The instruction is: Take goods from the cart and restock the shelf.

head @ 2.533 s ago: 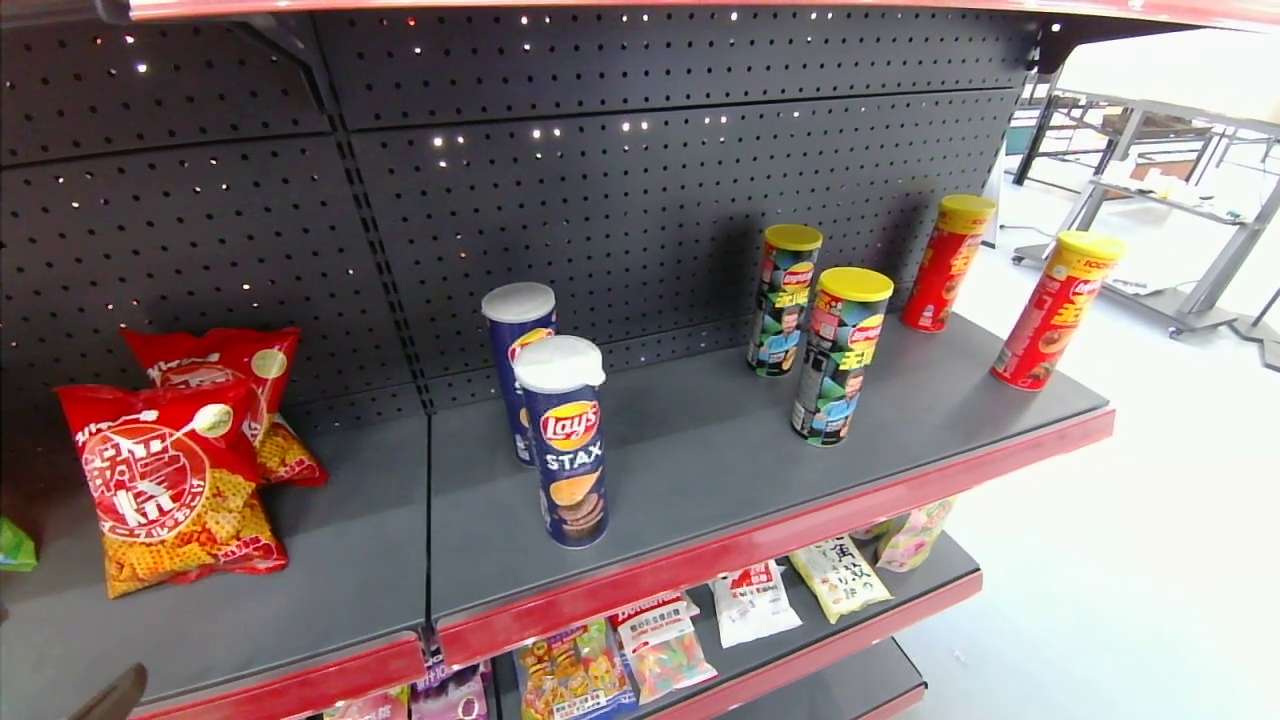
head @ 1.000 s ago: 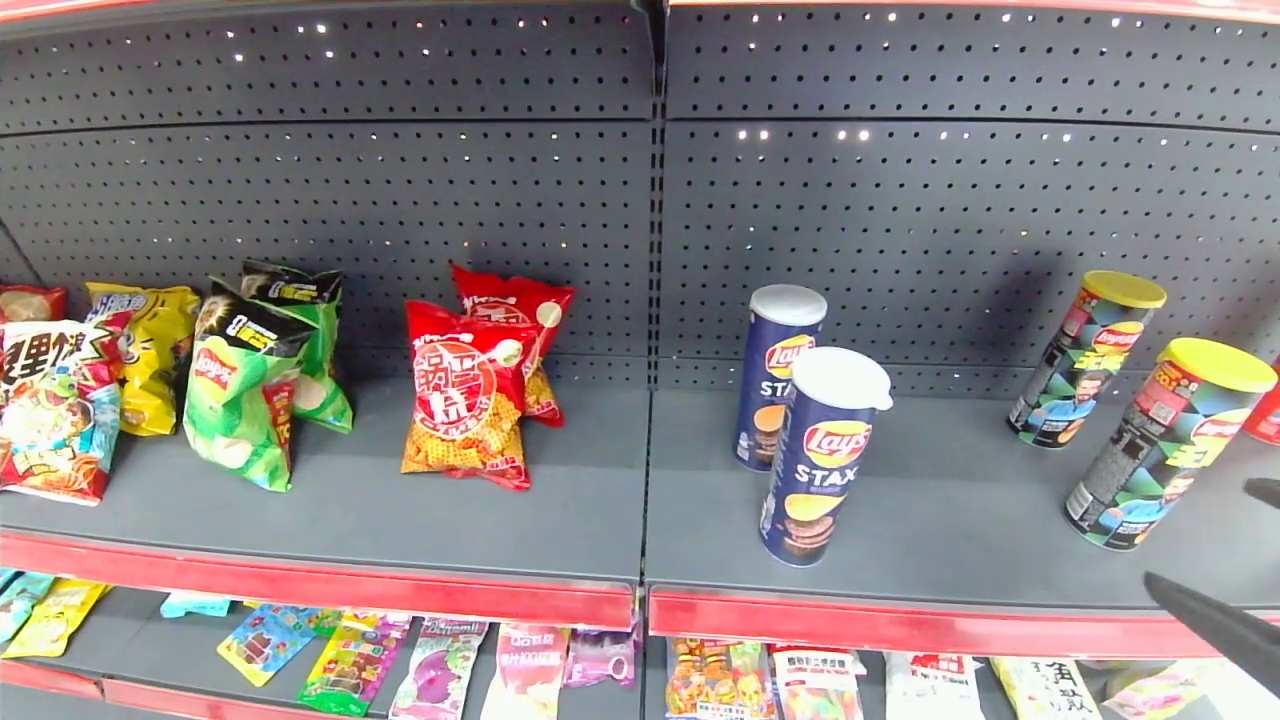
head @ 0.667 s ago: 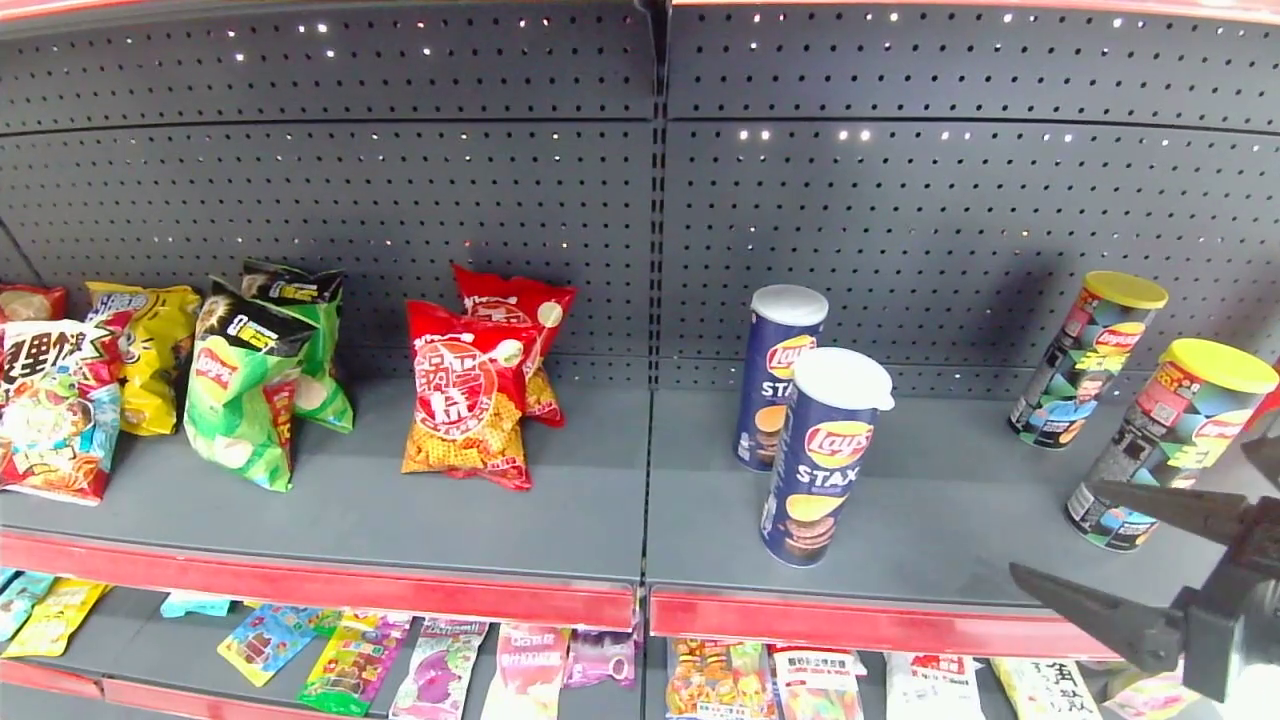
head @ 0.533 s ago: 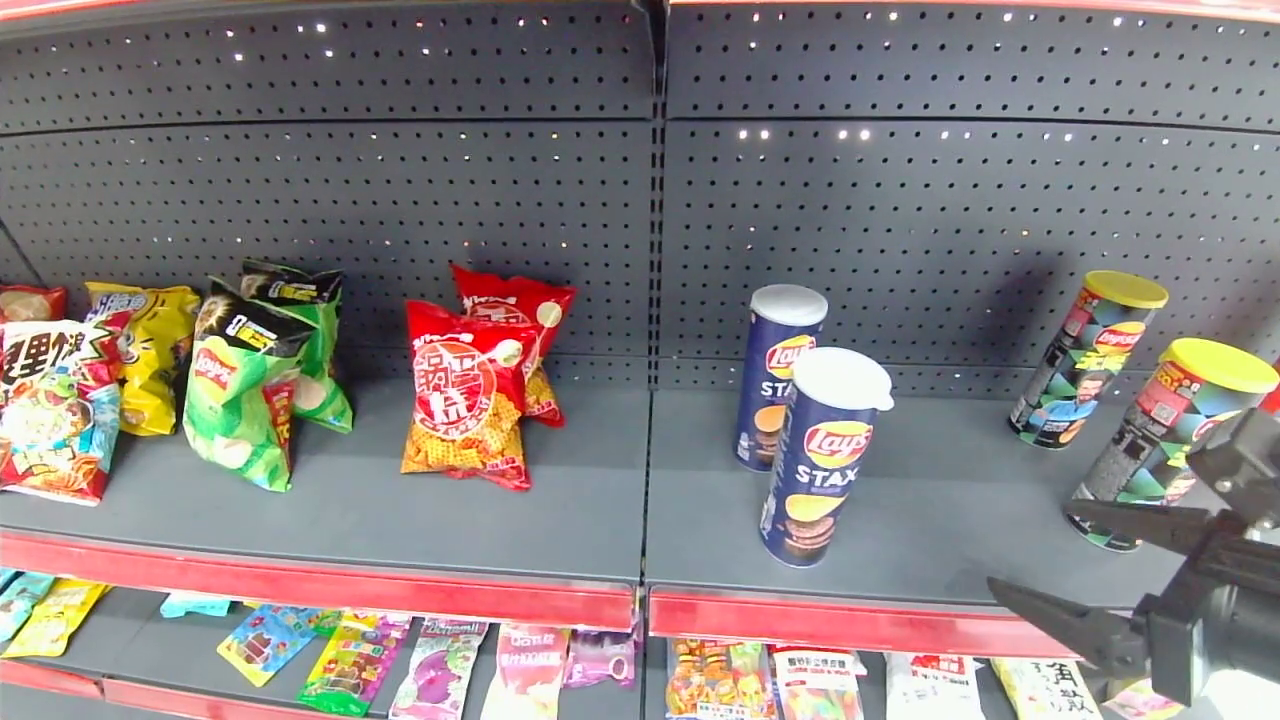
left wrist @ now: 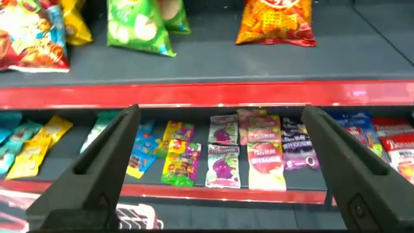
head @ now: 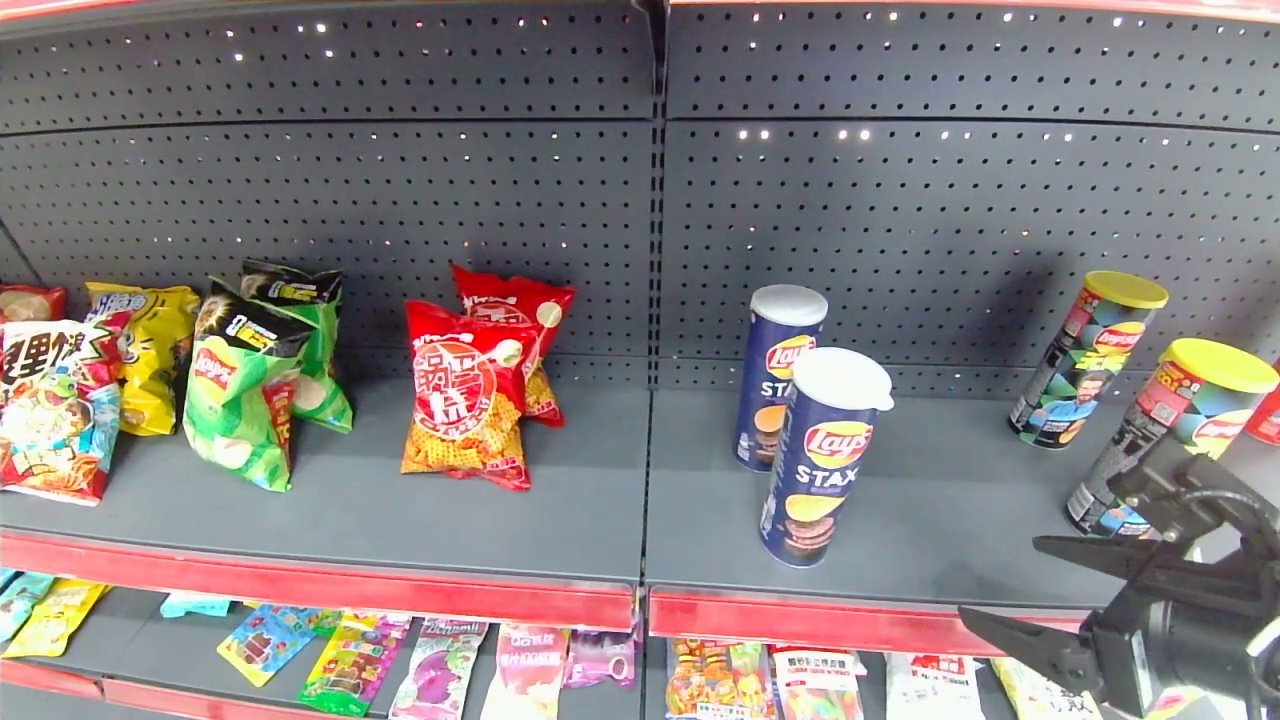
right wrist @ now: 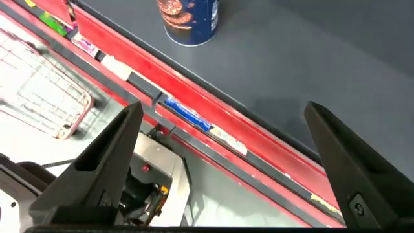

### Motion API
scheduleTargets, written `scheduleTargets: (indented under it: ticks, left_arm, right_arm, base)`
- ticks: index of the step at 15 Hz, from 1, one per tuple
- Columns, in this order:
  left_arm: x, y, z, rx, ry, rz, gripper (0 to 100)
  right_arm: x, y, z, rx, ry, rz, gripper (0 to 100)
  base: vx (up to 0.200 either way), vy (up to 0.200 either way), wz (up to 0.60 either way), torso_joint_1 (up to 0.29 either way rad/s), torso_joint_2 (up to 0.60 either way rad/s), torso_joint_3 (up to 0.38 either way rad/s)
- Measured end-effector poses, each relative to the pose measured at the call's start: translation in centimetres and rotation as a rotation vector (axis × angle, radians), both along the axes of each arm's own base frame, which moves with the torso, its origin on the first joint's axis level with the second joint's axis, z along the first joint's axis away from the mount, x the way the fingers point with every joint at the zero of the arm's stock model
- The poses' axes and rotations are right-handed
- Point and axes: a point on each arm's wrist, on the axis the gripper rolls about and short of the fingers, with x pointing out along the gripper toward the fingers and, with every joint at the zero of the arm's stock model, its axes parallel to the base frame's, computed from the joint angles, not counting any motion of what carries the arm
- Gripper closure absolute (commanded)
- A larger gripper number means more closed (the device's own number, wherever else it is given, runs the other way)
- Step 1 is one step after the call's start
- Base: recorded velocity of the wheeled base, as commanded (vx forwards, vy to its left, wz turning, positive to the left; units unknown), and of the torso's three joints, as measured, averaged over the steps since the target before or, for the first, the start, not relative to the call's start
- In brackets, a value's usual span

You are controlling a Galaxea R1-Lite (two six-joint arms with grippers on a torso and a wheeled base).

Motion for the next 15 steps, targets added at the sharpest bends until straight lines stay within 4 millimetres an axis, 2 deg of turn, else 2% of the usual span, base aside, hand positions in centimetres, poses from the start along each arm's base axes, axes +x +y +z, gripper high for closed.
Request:
scheduleTargets:
  ticks: [7, 15]
  left_arm:
    - [-0.7, -0.1, 0.0, -0.018, -0.094, 0.070, 0]
    - [-0.7, -0.1, -0.1, -0.015, -0.102, 0.069, 0]
  right_arm:
    - [3.0, 0.9, -1.4, -0.003, 0.008, 0.001, 0]
    - [4.4, 1.7, -3.2, -0.023, 0.073, 0.017, 0]
  base:
    - [0.000, 0.000, 0.00, 0.000, 0.00, 0.000]
    - [0.000, 0.000, 0.00, 0.000, 0.00, 0.000]
